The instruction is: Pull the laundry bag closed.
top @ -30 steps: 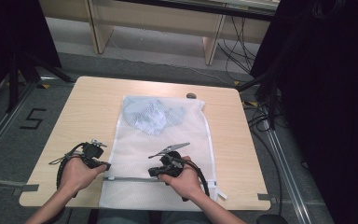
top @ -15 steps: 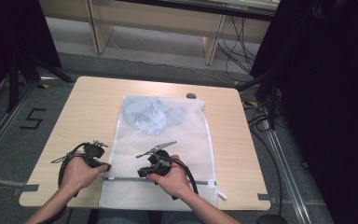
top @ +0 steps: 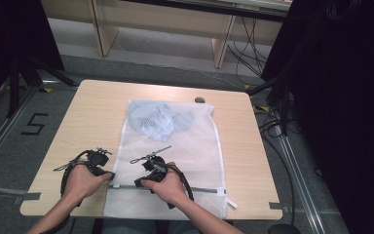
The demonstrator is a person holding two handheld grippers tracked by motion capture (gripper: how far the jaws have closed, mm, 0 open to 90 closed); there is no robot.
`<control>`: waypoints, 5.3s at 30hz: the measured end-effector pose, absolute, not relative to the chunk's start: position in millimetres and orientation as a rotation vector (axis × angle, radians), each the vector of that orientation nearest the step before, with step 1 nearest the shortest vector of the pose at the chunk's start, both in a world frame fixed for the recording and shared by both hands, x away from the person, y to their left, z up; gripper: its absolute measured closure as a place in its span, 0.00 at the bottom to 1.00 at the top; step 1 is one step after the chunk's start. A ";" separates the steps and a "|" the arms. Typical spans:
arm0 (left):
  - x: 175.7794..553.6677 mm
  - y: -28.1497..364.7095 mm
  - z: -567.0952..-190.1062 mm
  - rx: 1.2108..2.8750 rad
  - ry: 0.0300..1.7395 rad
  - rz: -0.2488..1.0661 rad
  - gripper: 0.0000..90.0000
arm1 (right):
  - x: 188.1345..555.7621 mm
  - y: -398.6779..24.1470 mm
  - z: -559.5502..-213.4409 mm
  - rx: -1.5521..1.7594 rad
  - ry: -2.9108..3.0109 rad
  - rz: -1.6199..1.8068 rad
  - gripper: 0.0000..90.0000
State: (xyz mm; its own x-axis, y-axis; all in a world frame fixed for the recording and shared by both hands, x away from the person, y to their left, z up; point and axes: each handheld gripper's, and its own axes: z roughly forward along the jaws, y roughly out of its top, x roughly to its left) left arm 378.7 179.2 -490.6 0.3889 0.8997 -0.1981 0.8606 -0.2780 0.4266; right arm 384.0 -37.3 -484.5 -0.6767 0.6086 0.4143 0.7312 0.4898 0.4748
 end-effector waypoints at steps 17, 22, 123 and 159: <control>375.2 172.7 -485.2 2.209 1.522 0.140 1.00 | 387.3 -12.3 -486.8 -1.165 -2.466 -0.914 0.93; 373.0 170.6 -485.2 2.224 1.514 0.136 1.00 | 387.4 -4.0 -488.3 -1.133 -2.475 -0.907 0.92; 360.6 172.6 -486.2 2.281 1.332 0.265 0.95 | 388.4 23.4 -492.9 -1.230 -2.455 -0.849 0.97; 354.6 163.6 -488.4 2.309 1.412 0.269 1.00 | 380.6 24.5 -497.4 -1.272 -2.451 -0.872 0.97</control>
State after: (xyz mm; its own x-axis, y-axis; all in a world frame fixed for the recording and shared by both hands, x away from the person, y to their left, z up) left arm 354.6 163.6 -488.4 0.4659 0.8833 -0.0520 0.8024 -0.3970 0.4456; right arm 380.6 24.5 -497.4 -0.5900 0.6591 0.4663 0.8056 0.4415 0.3951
